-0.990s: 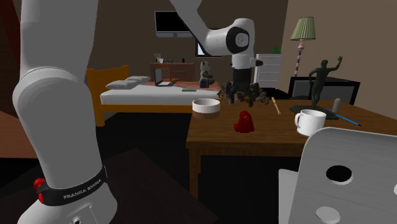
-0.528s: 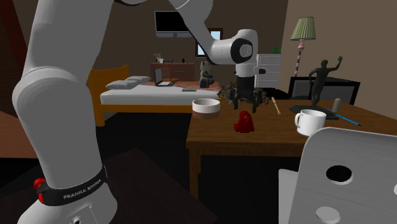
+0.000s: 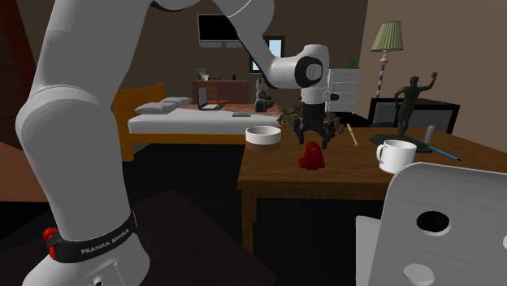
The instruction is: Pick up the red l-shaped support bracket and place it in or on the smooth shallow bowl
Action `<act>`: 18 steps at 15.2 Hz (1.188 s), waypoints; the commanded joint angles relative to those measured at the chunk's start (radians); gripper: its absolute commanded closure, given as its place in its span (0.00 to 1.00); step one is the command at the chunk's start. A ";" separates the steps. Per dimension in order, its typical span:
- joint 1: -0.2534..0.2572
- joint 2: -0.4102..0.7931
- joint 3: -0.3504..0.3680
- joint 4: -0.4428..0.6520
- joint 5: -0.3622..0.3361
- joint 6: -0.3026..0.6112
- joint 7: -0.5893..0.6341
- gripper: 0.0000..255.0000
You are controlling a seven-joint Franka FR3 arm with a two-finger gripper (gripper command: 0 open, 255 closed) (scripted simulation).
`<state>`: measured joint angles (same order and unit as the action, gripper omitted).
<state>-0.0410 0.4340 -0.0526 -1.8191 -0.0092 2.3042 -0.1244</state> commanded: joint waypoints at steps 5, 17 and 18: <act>0.000 0.000 0.000 0.000 0.000 0.000 0.000 1.00; 0.001 -0.035 -0.001 0.019 -0.001 -0.054 0.000 1.00; 0.001 -0.042 -0.001 0.023 -0.002 -0.065 0.000 1.00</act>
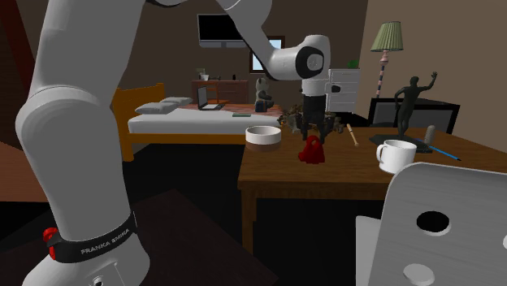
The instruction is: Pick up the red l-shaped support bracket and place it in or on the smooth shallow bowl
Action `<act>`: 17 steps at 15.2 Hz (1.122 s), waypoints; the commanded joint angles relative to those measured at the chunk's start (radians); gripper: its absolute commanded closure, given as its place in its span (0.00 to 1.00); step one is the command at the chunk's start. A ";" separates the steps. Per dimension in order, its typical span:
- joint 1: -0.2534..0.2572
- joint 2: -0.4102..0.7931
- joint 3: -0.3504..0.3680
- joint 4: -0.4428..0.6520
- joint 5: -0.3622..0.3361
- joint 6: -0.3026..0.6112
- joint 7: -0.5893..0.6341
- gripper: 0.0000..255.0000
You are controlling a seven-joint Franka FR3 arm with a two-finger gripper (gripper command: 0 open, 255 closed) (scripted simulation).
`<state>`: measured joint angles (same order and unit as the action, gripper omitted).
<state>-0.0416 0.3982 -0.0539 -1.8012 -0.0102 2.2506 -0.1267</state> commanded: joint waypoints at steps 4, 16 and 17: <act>0.002 -0.031 0.000 0.025 -0.001 -0.056 0.002 1.00; 0.003 -0.089 -0.001 0.107 -0.003 -0.196 0.000 1.00; 0.003 -0.093 -0.001 0.115 -0.004 -0.208 0.000 1.00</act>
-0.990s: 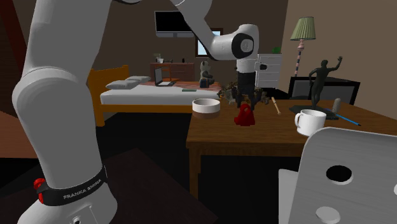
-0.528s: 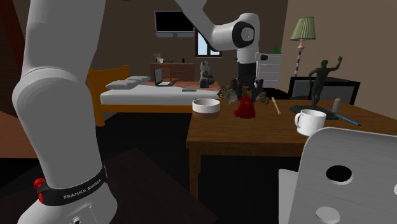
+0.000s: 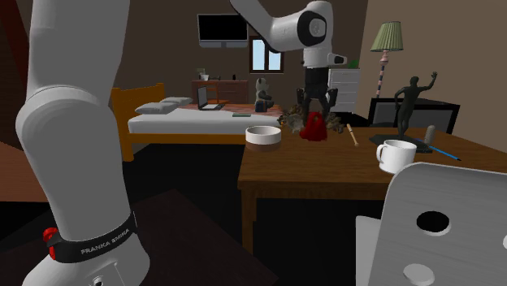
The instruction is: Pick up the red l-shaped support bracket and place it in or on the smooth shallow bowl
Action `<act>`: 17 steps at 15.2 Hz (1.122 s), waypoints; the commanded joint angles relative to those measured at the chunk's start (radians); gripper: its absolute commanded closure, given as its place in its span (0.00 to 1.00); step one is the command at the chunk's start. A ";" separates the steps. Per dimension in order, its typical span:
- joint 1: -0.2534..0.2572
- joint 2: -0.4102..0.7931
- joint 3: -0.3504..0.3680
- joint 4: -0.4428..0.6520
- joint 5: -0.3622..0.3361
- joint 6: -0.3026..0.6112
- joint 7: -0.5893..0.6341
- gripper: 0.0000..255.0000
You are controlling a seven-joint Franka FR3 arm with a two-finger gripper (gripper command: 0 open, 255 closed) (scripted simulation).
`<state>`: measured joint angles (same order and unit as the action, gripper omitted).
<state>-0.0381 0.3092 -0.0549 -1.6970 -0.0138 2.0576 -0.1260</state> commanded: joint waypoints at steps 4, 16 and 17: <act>0.000 -0.017 0.000 0.048 0.000 -0.064 -0.002 1.00; 0.126 0.020 0.061 0.173 -0.028 -0.158 0.189 1.00; 0.140 0.030 0.067 0.191 -0.031 -0.168 0.210 1.00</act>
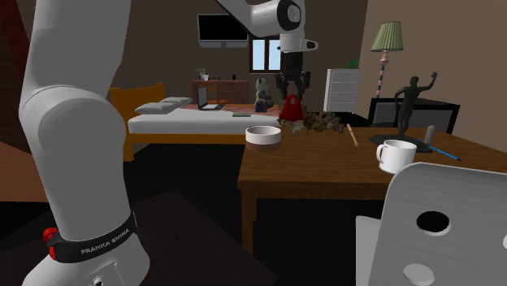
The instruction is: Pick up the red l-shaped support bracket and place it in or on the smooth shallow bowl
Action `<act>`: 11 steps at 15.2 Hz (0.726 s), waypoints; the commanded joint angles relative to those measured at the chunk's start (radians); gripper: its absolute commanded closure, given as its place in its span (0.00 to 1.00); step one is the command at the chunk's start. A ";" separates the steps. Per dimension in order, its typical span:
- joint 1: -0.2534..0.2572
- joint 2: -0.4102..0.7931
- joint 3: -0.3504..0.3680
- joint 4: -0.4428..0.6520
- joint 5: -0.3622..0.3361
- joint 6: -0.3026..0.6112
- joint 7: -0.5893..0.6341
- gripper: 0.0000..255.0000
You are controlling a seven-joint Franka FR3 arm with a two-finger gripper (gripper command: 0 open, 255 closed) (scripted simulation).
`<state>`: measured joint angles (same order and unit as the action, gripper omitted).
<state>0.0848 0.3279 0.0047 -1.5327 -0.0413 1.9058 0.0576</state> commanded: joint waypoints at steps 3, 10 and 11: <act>0.060 0.047 0.025 0.093 -0.013 -0.050 0.086 1.00; 0.164 0.176 0.059 0.323 -0.037 -0.157 0.217 1.00; 0.180 0.201 0.063 0.367 -0.041 -0.177 0.234 1.00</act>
<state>0.2499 0.4977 0.0645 -1.2202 -0.0786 1.7532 0.2750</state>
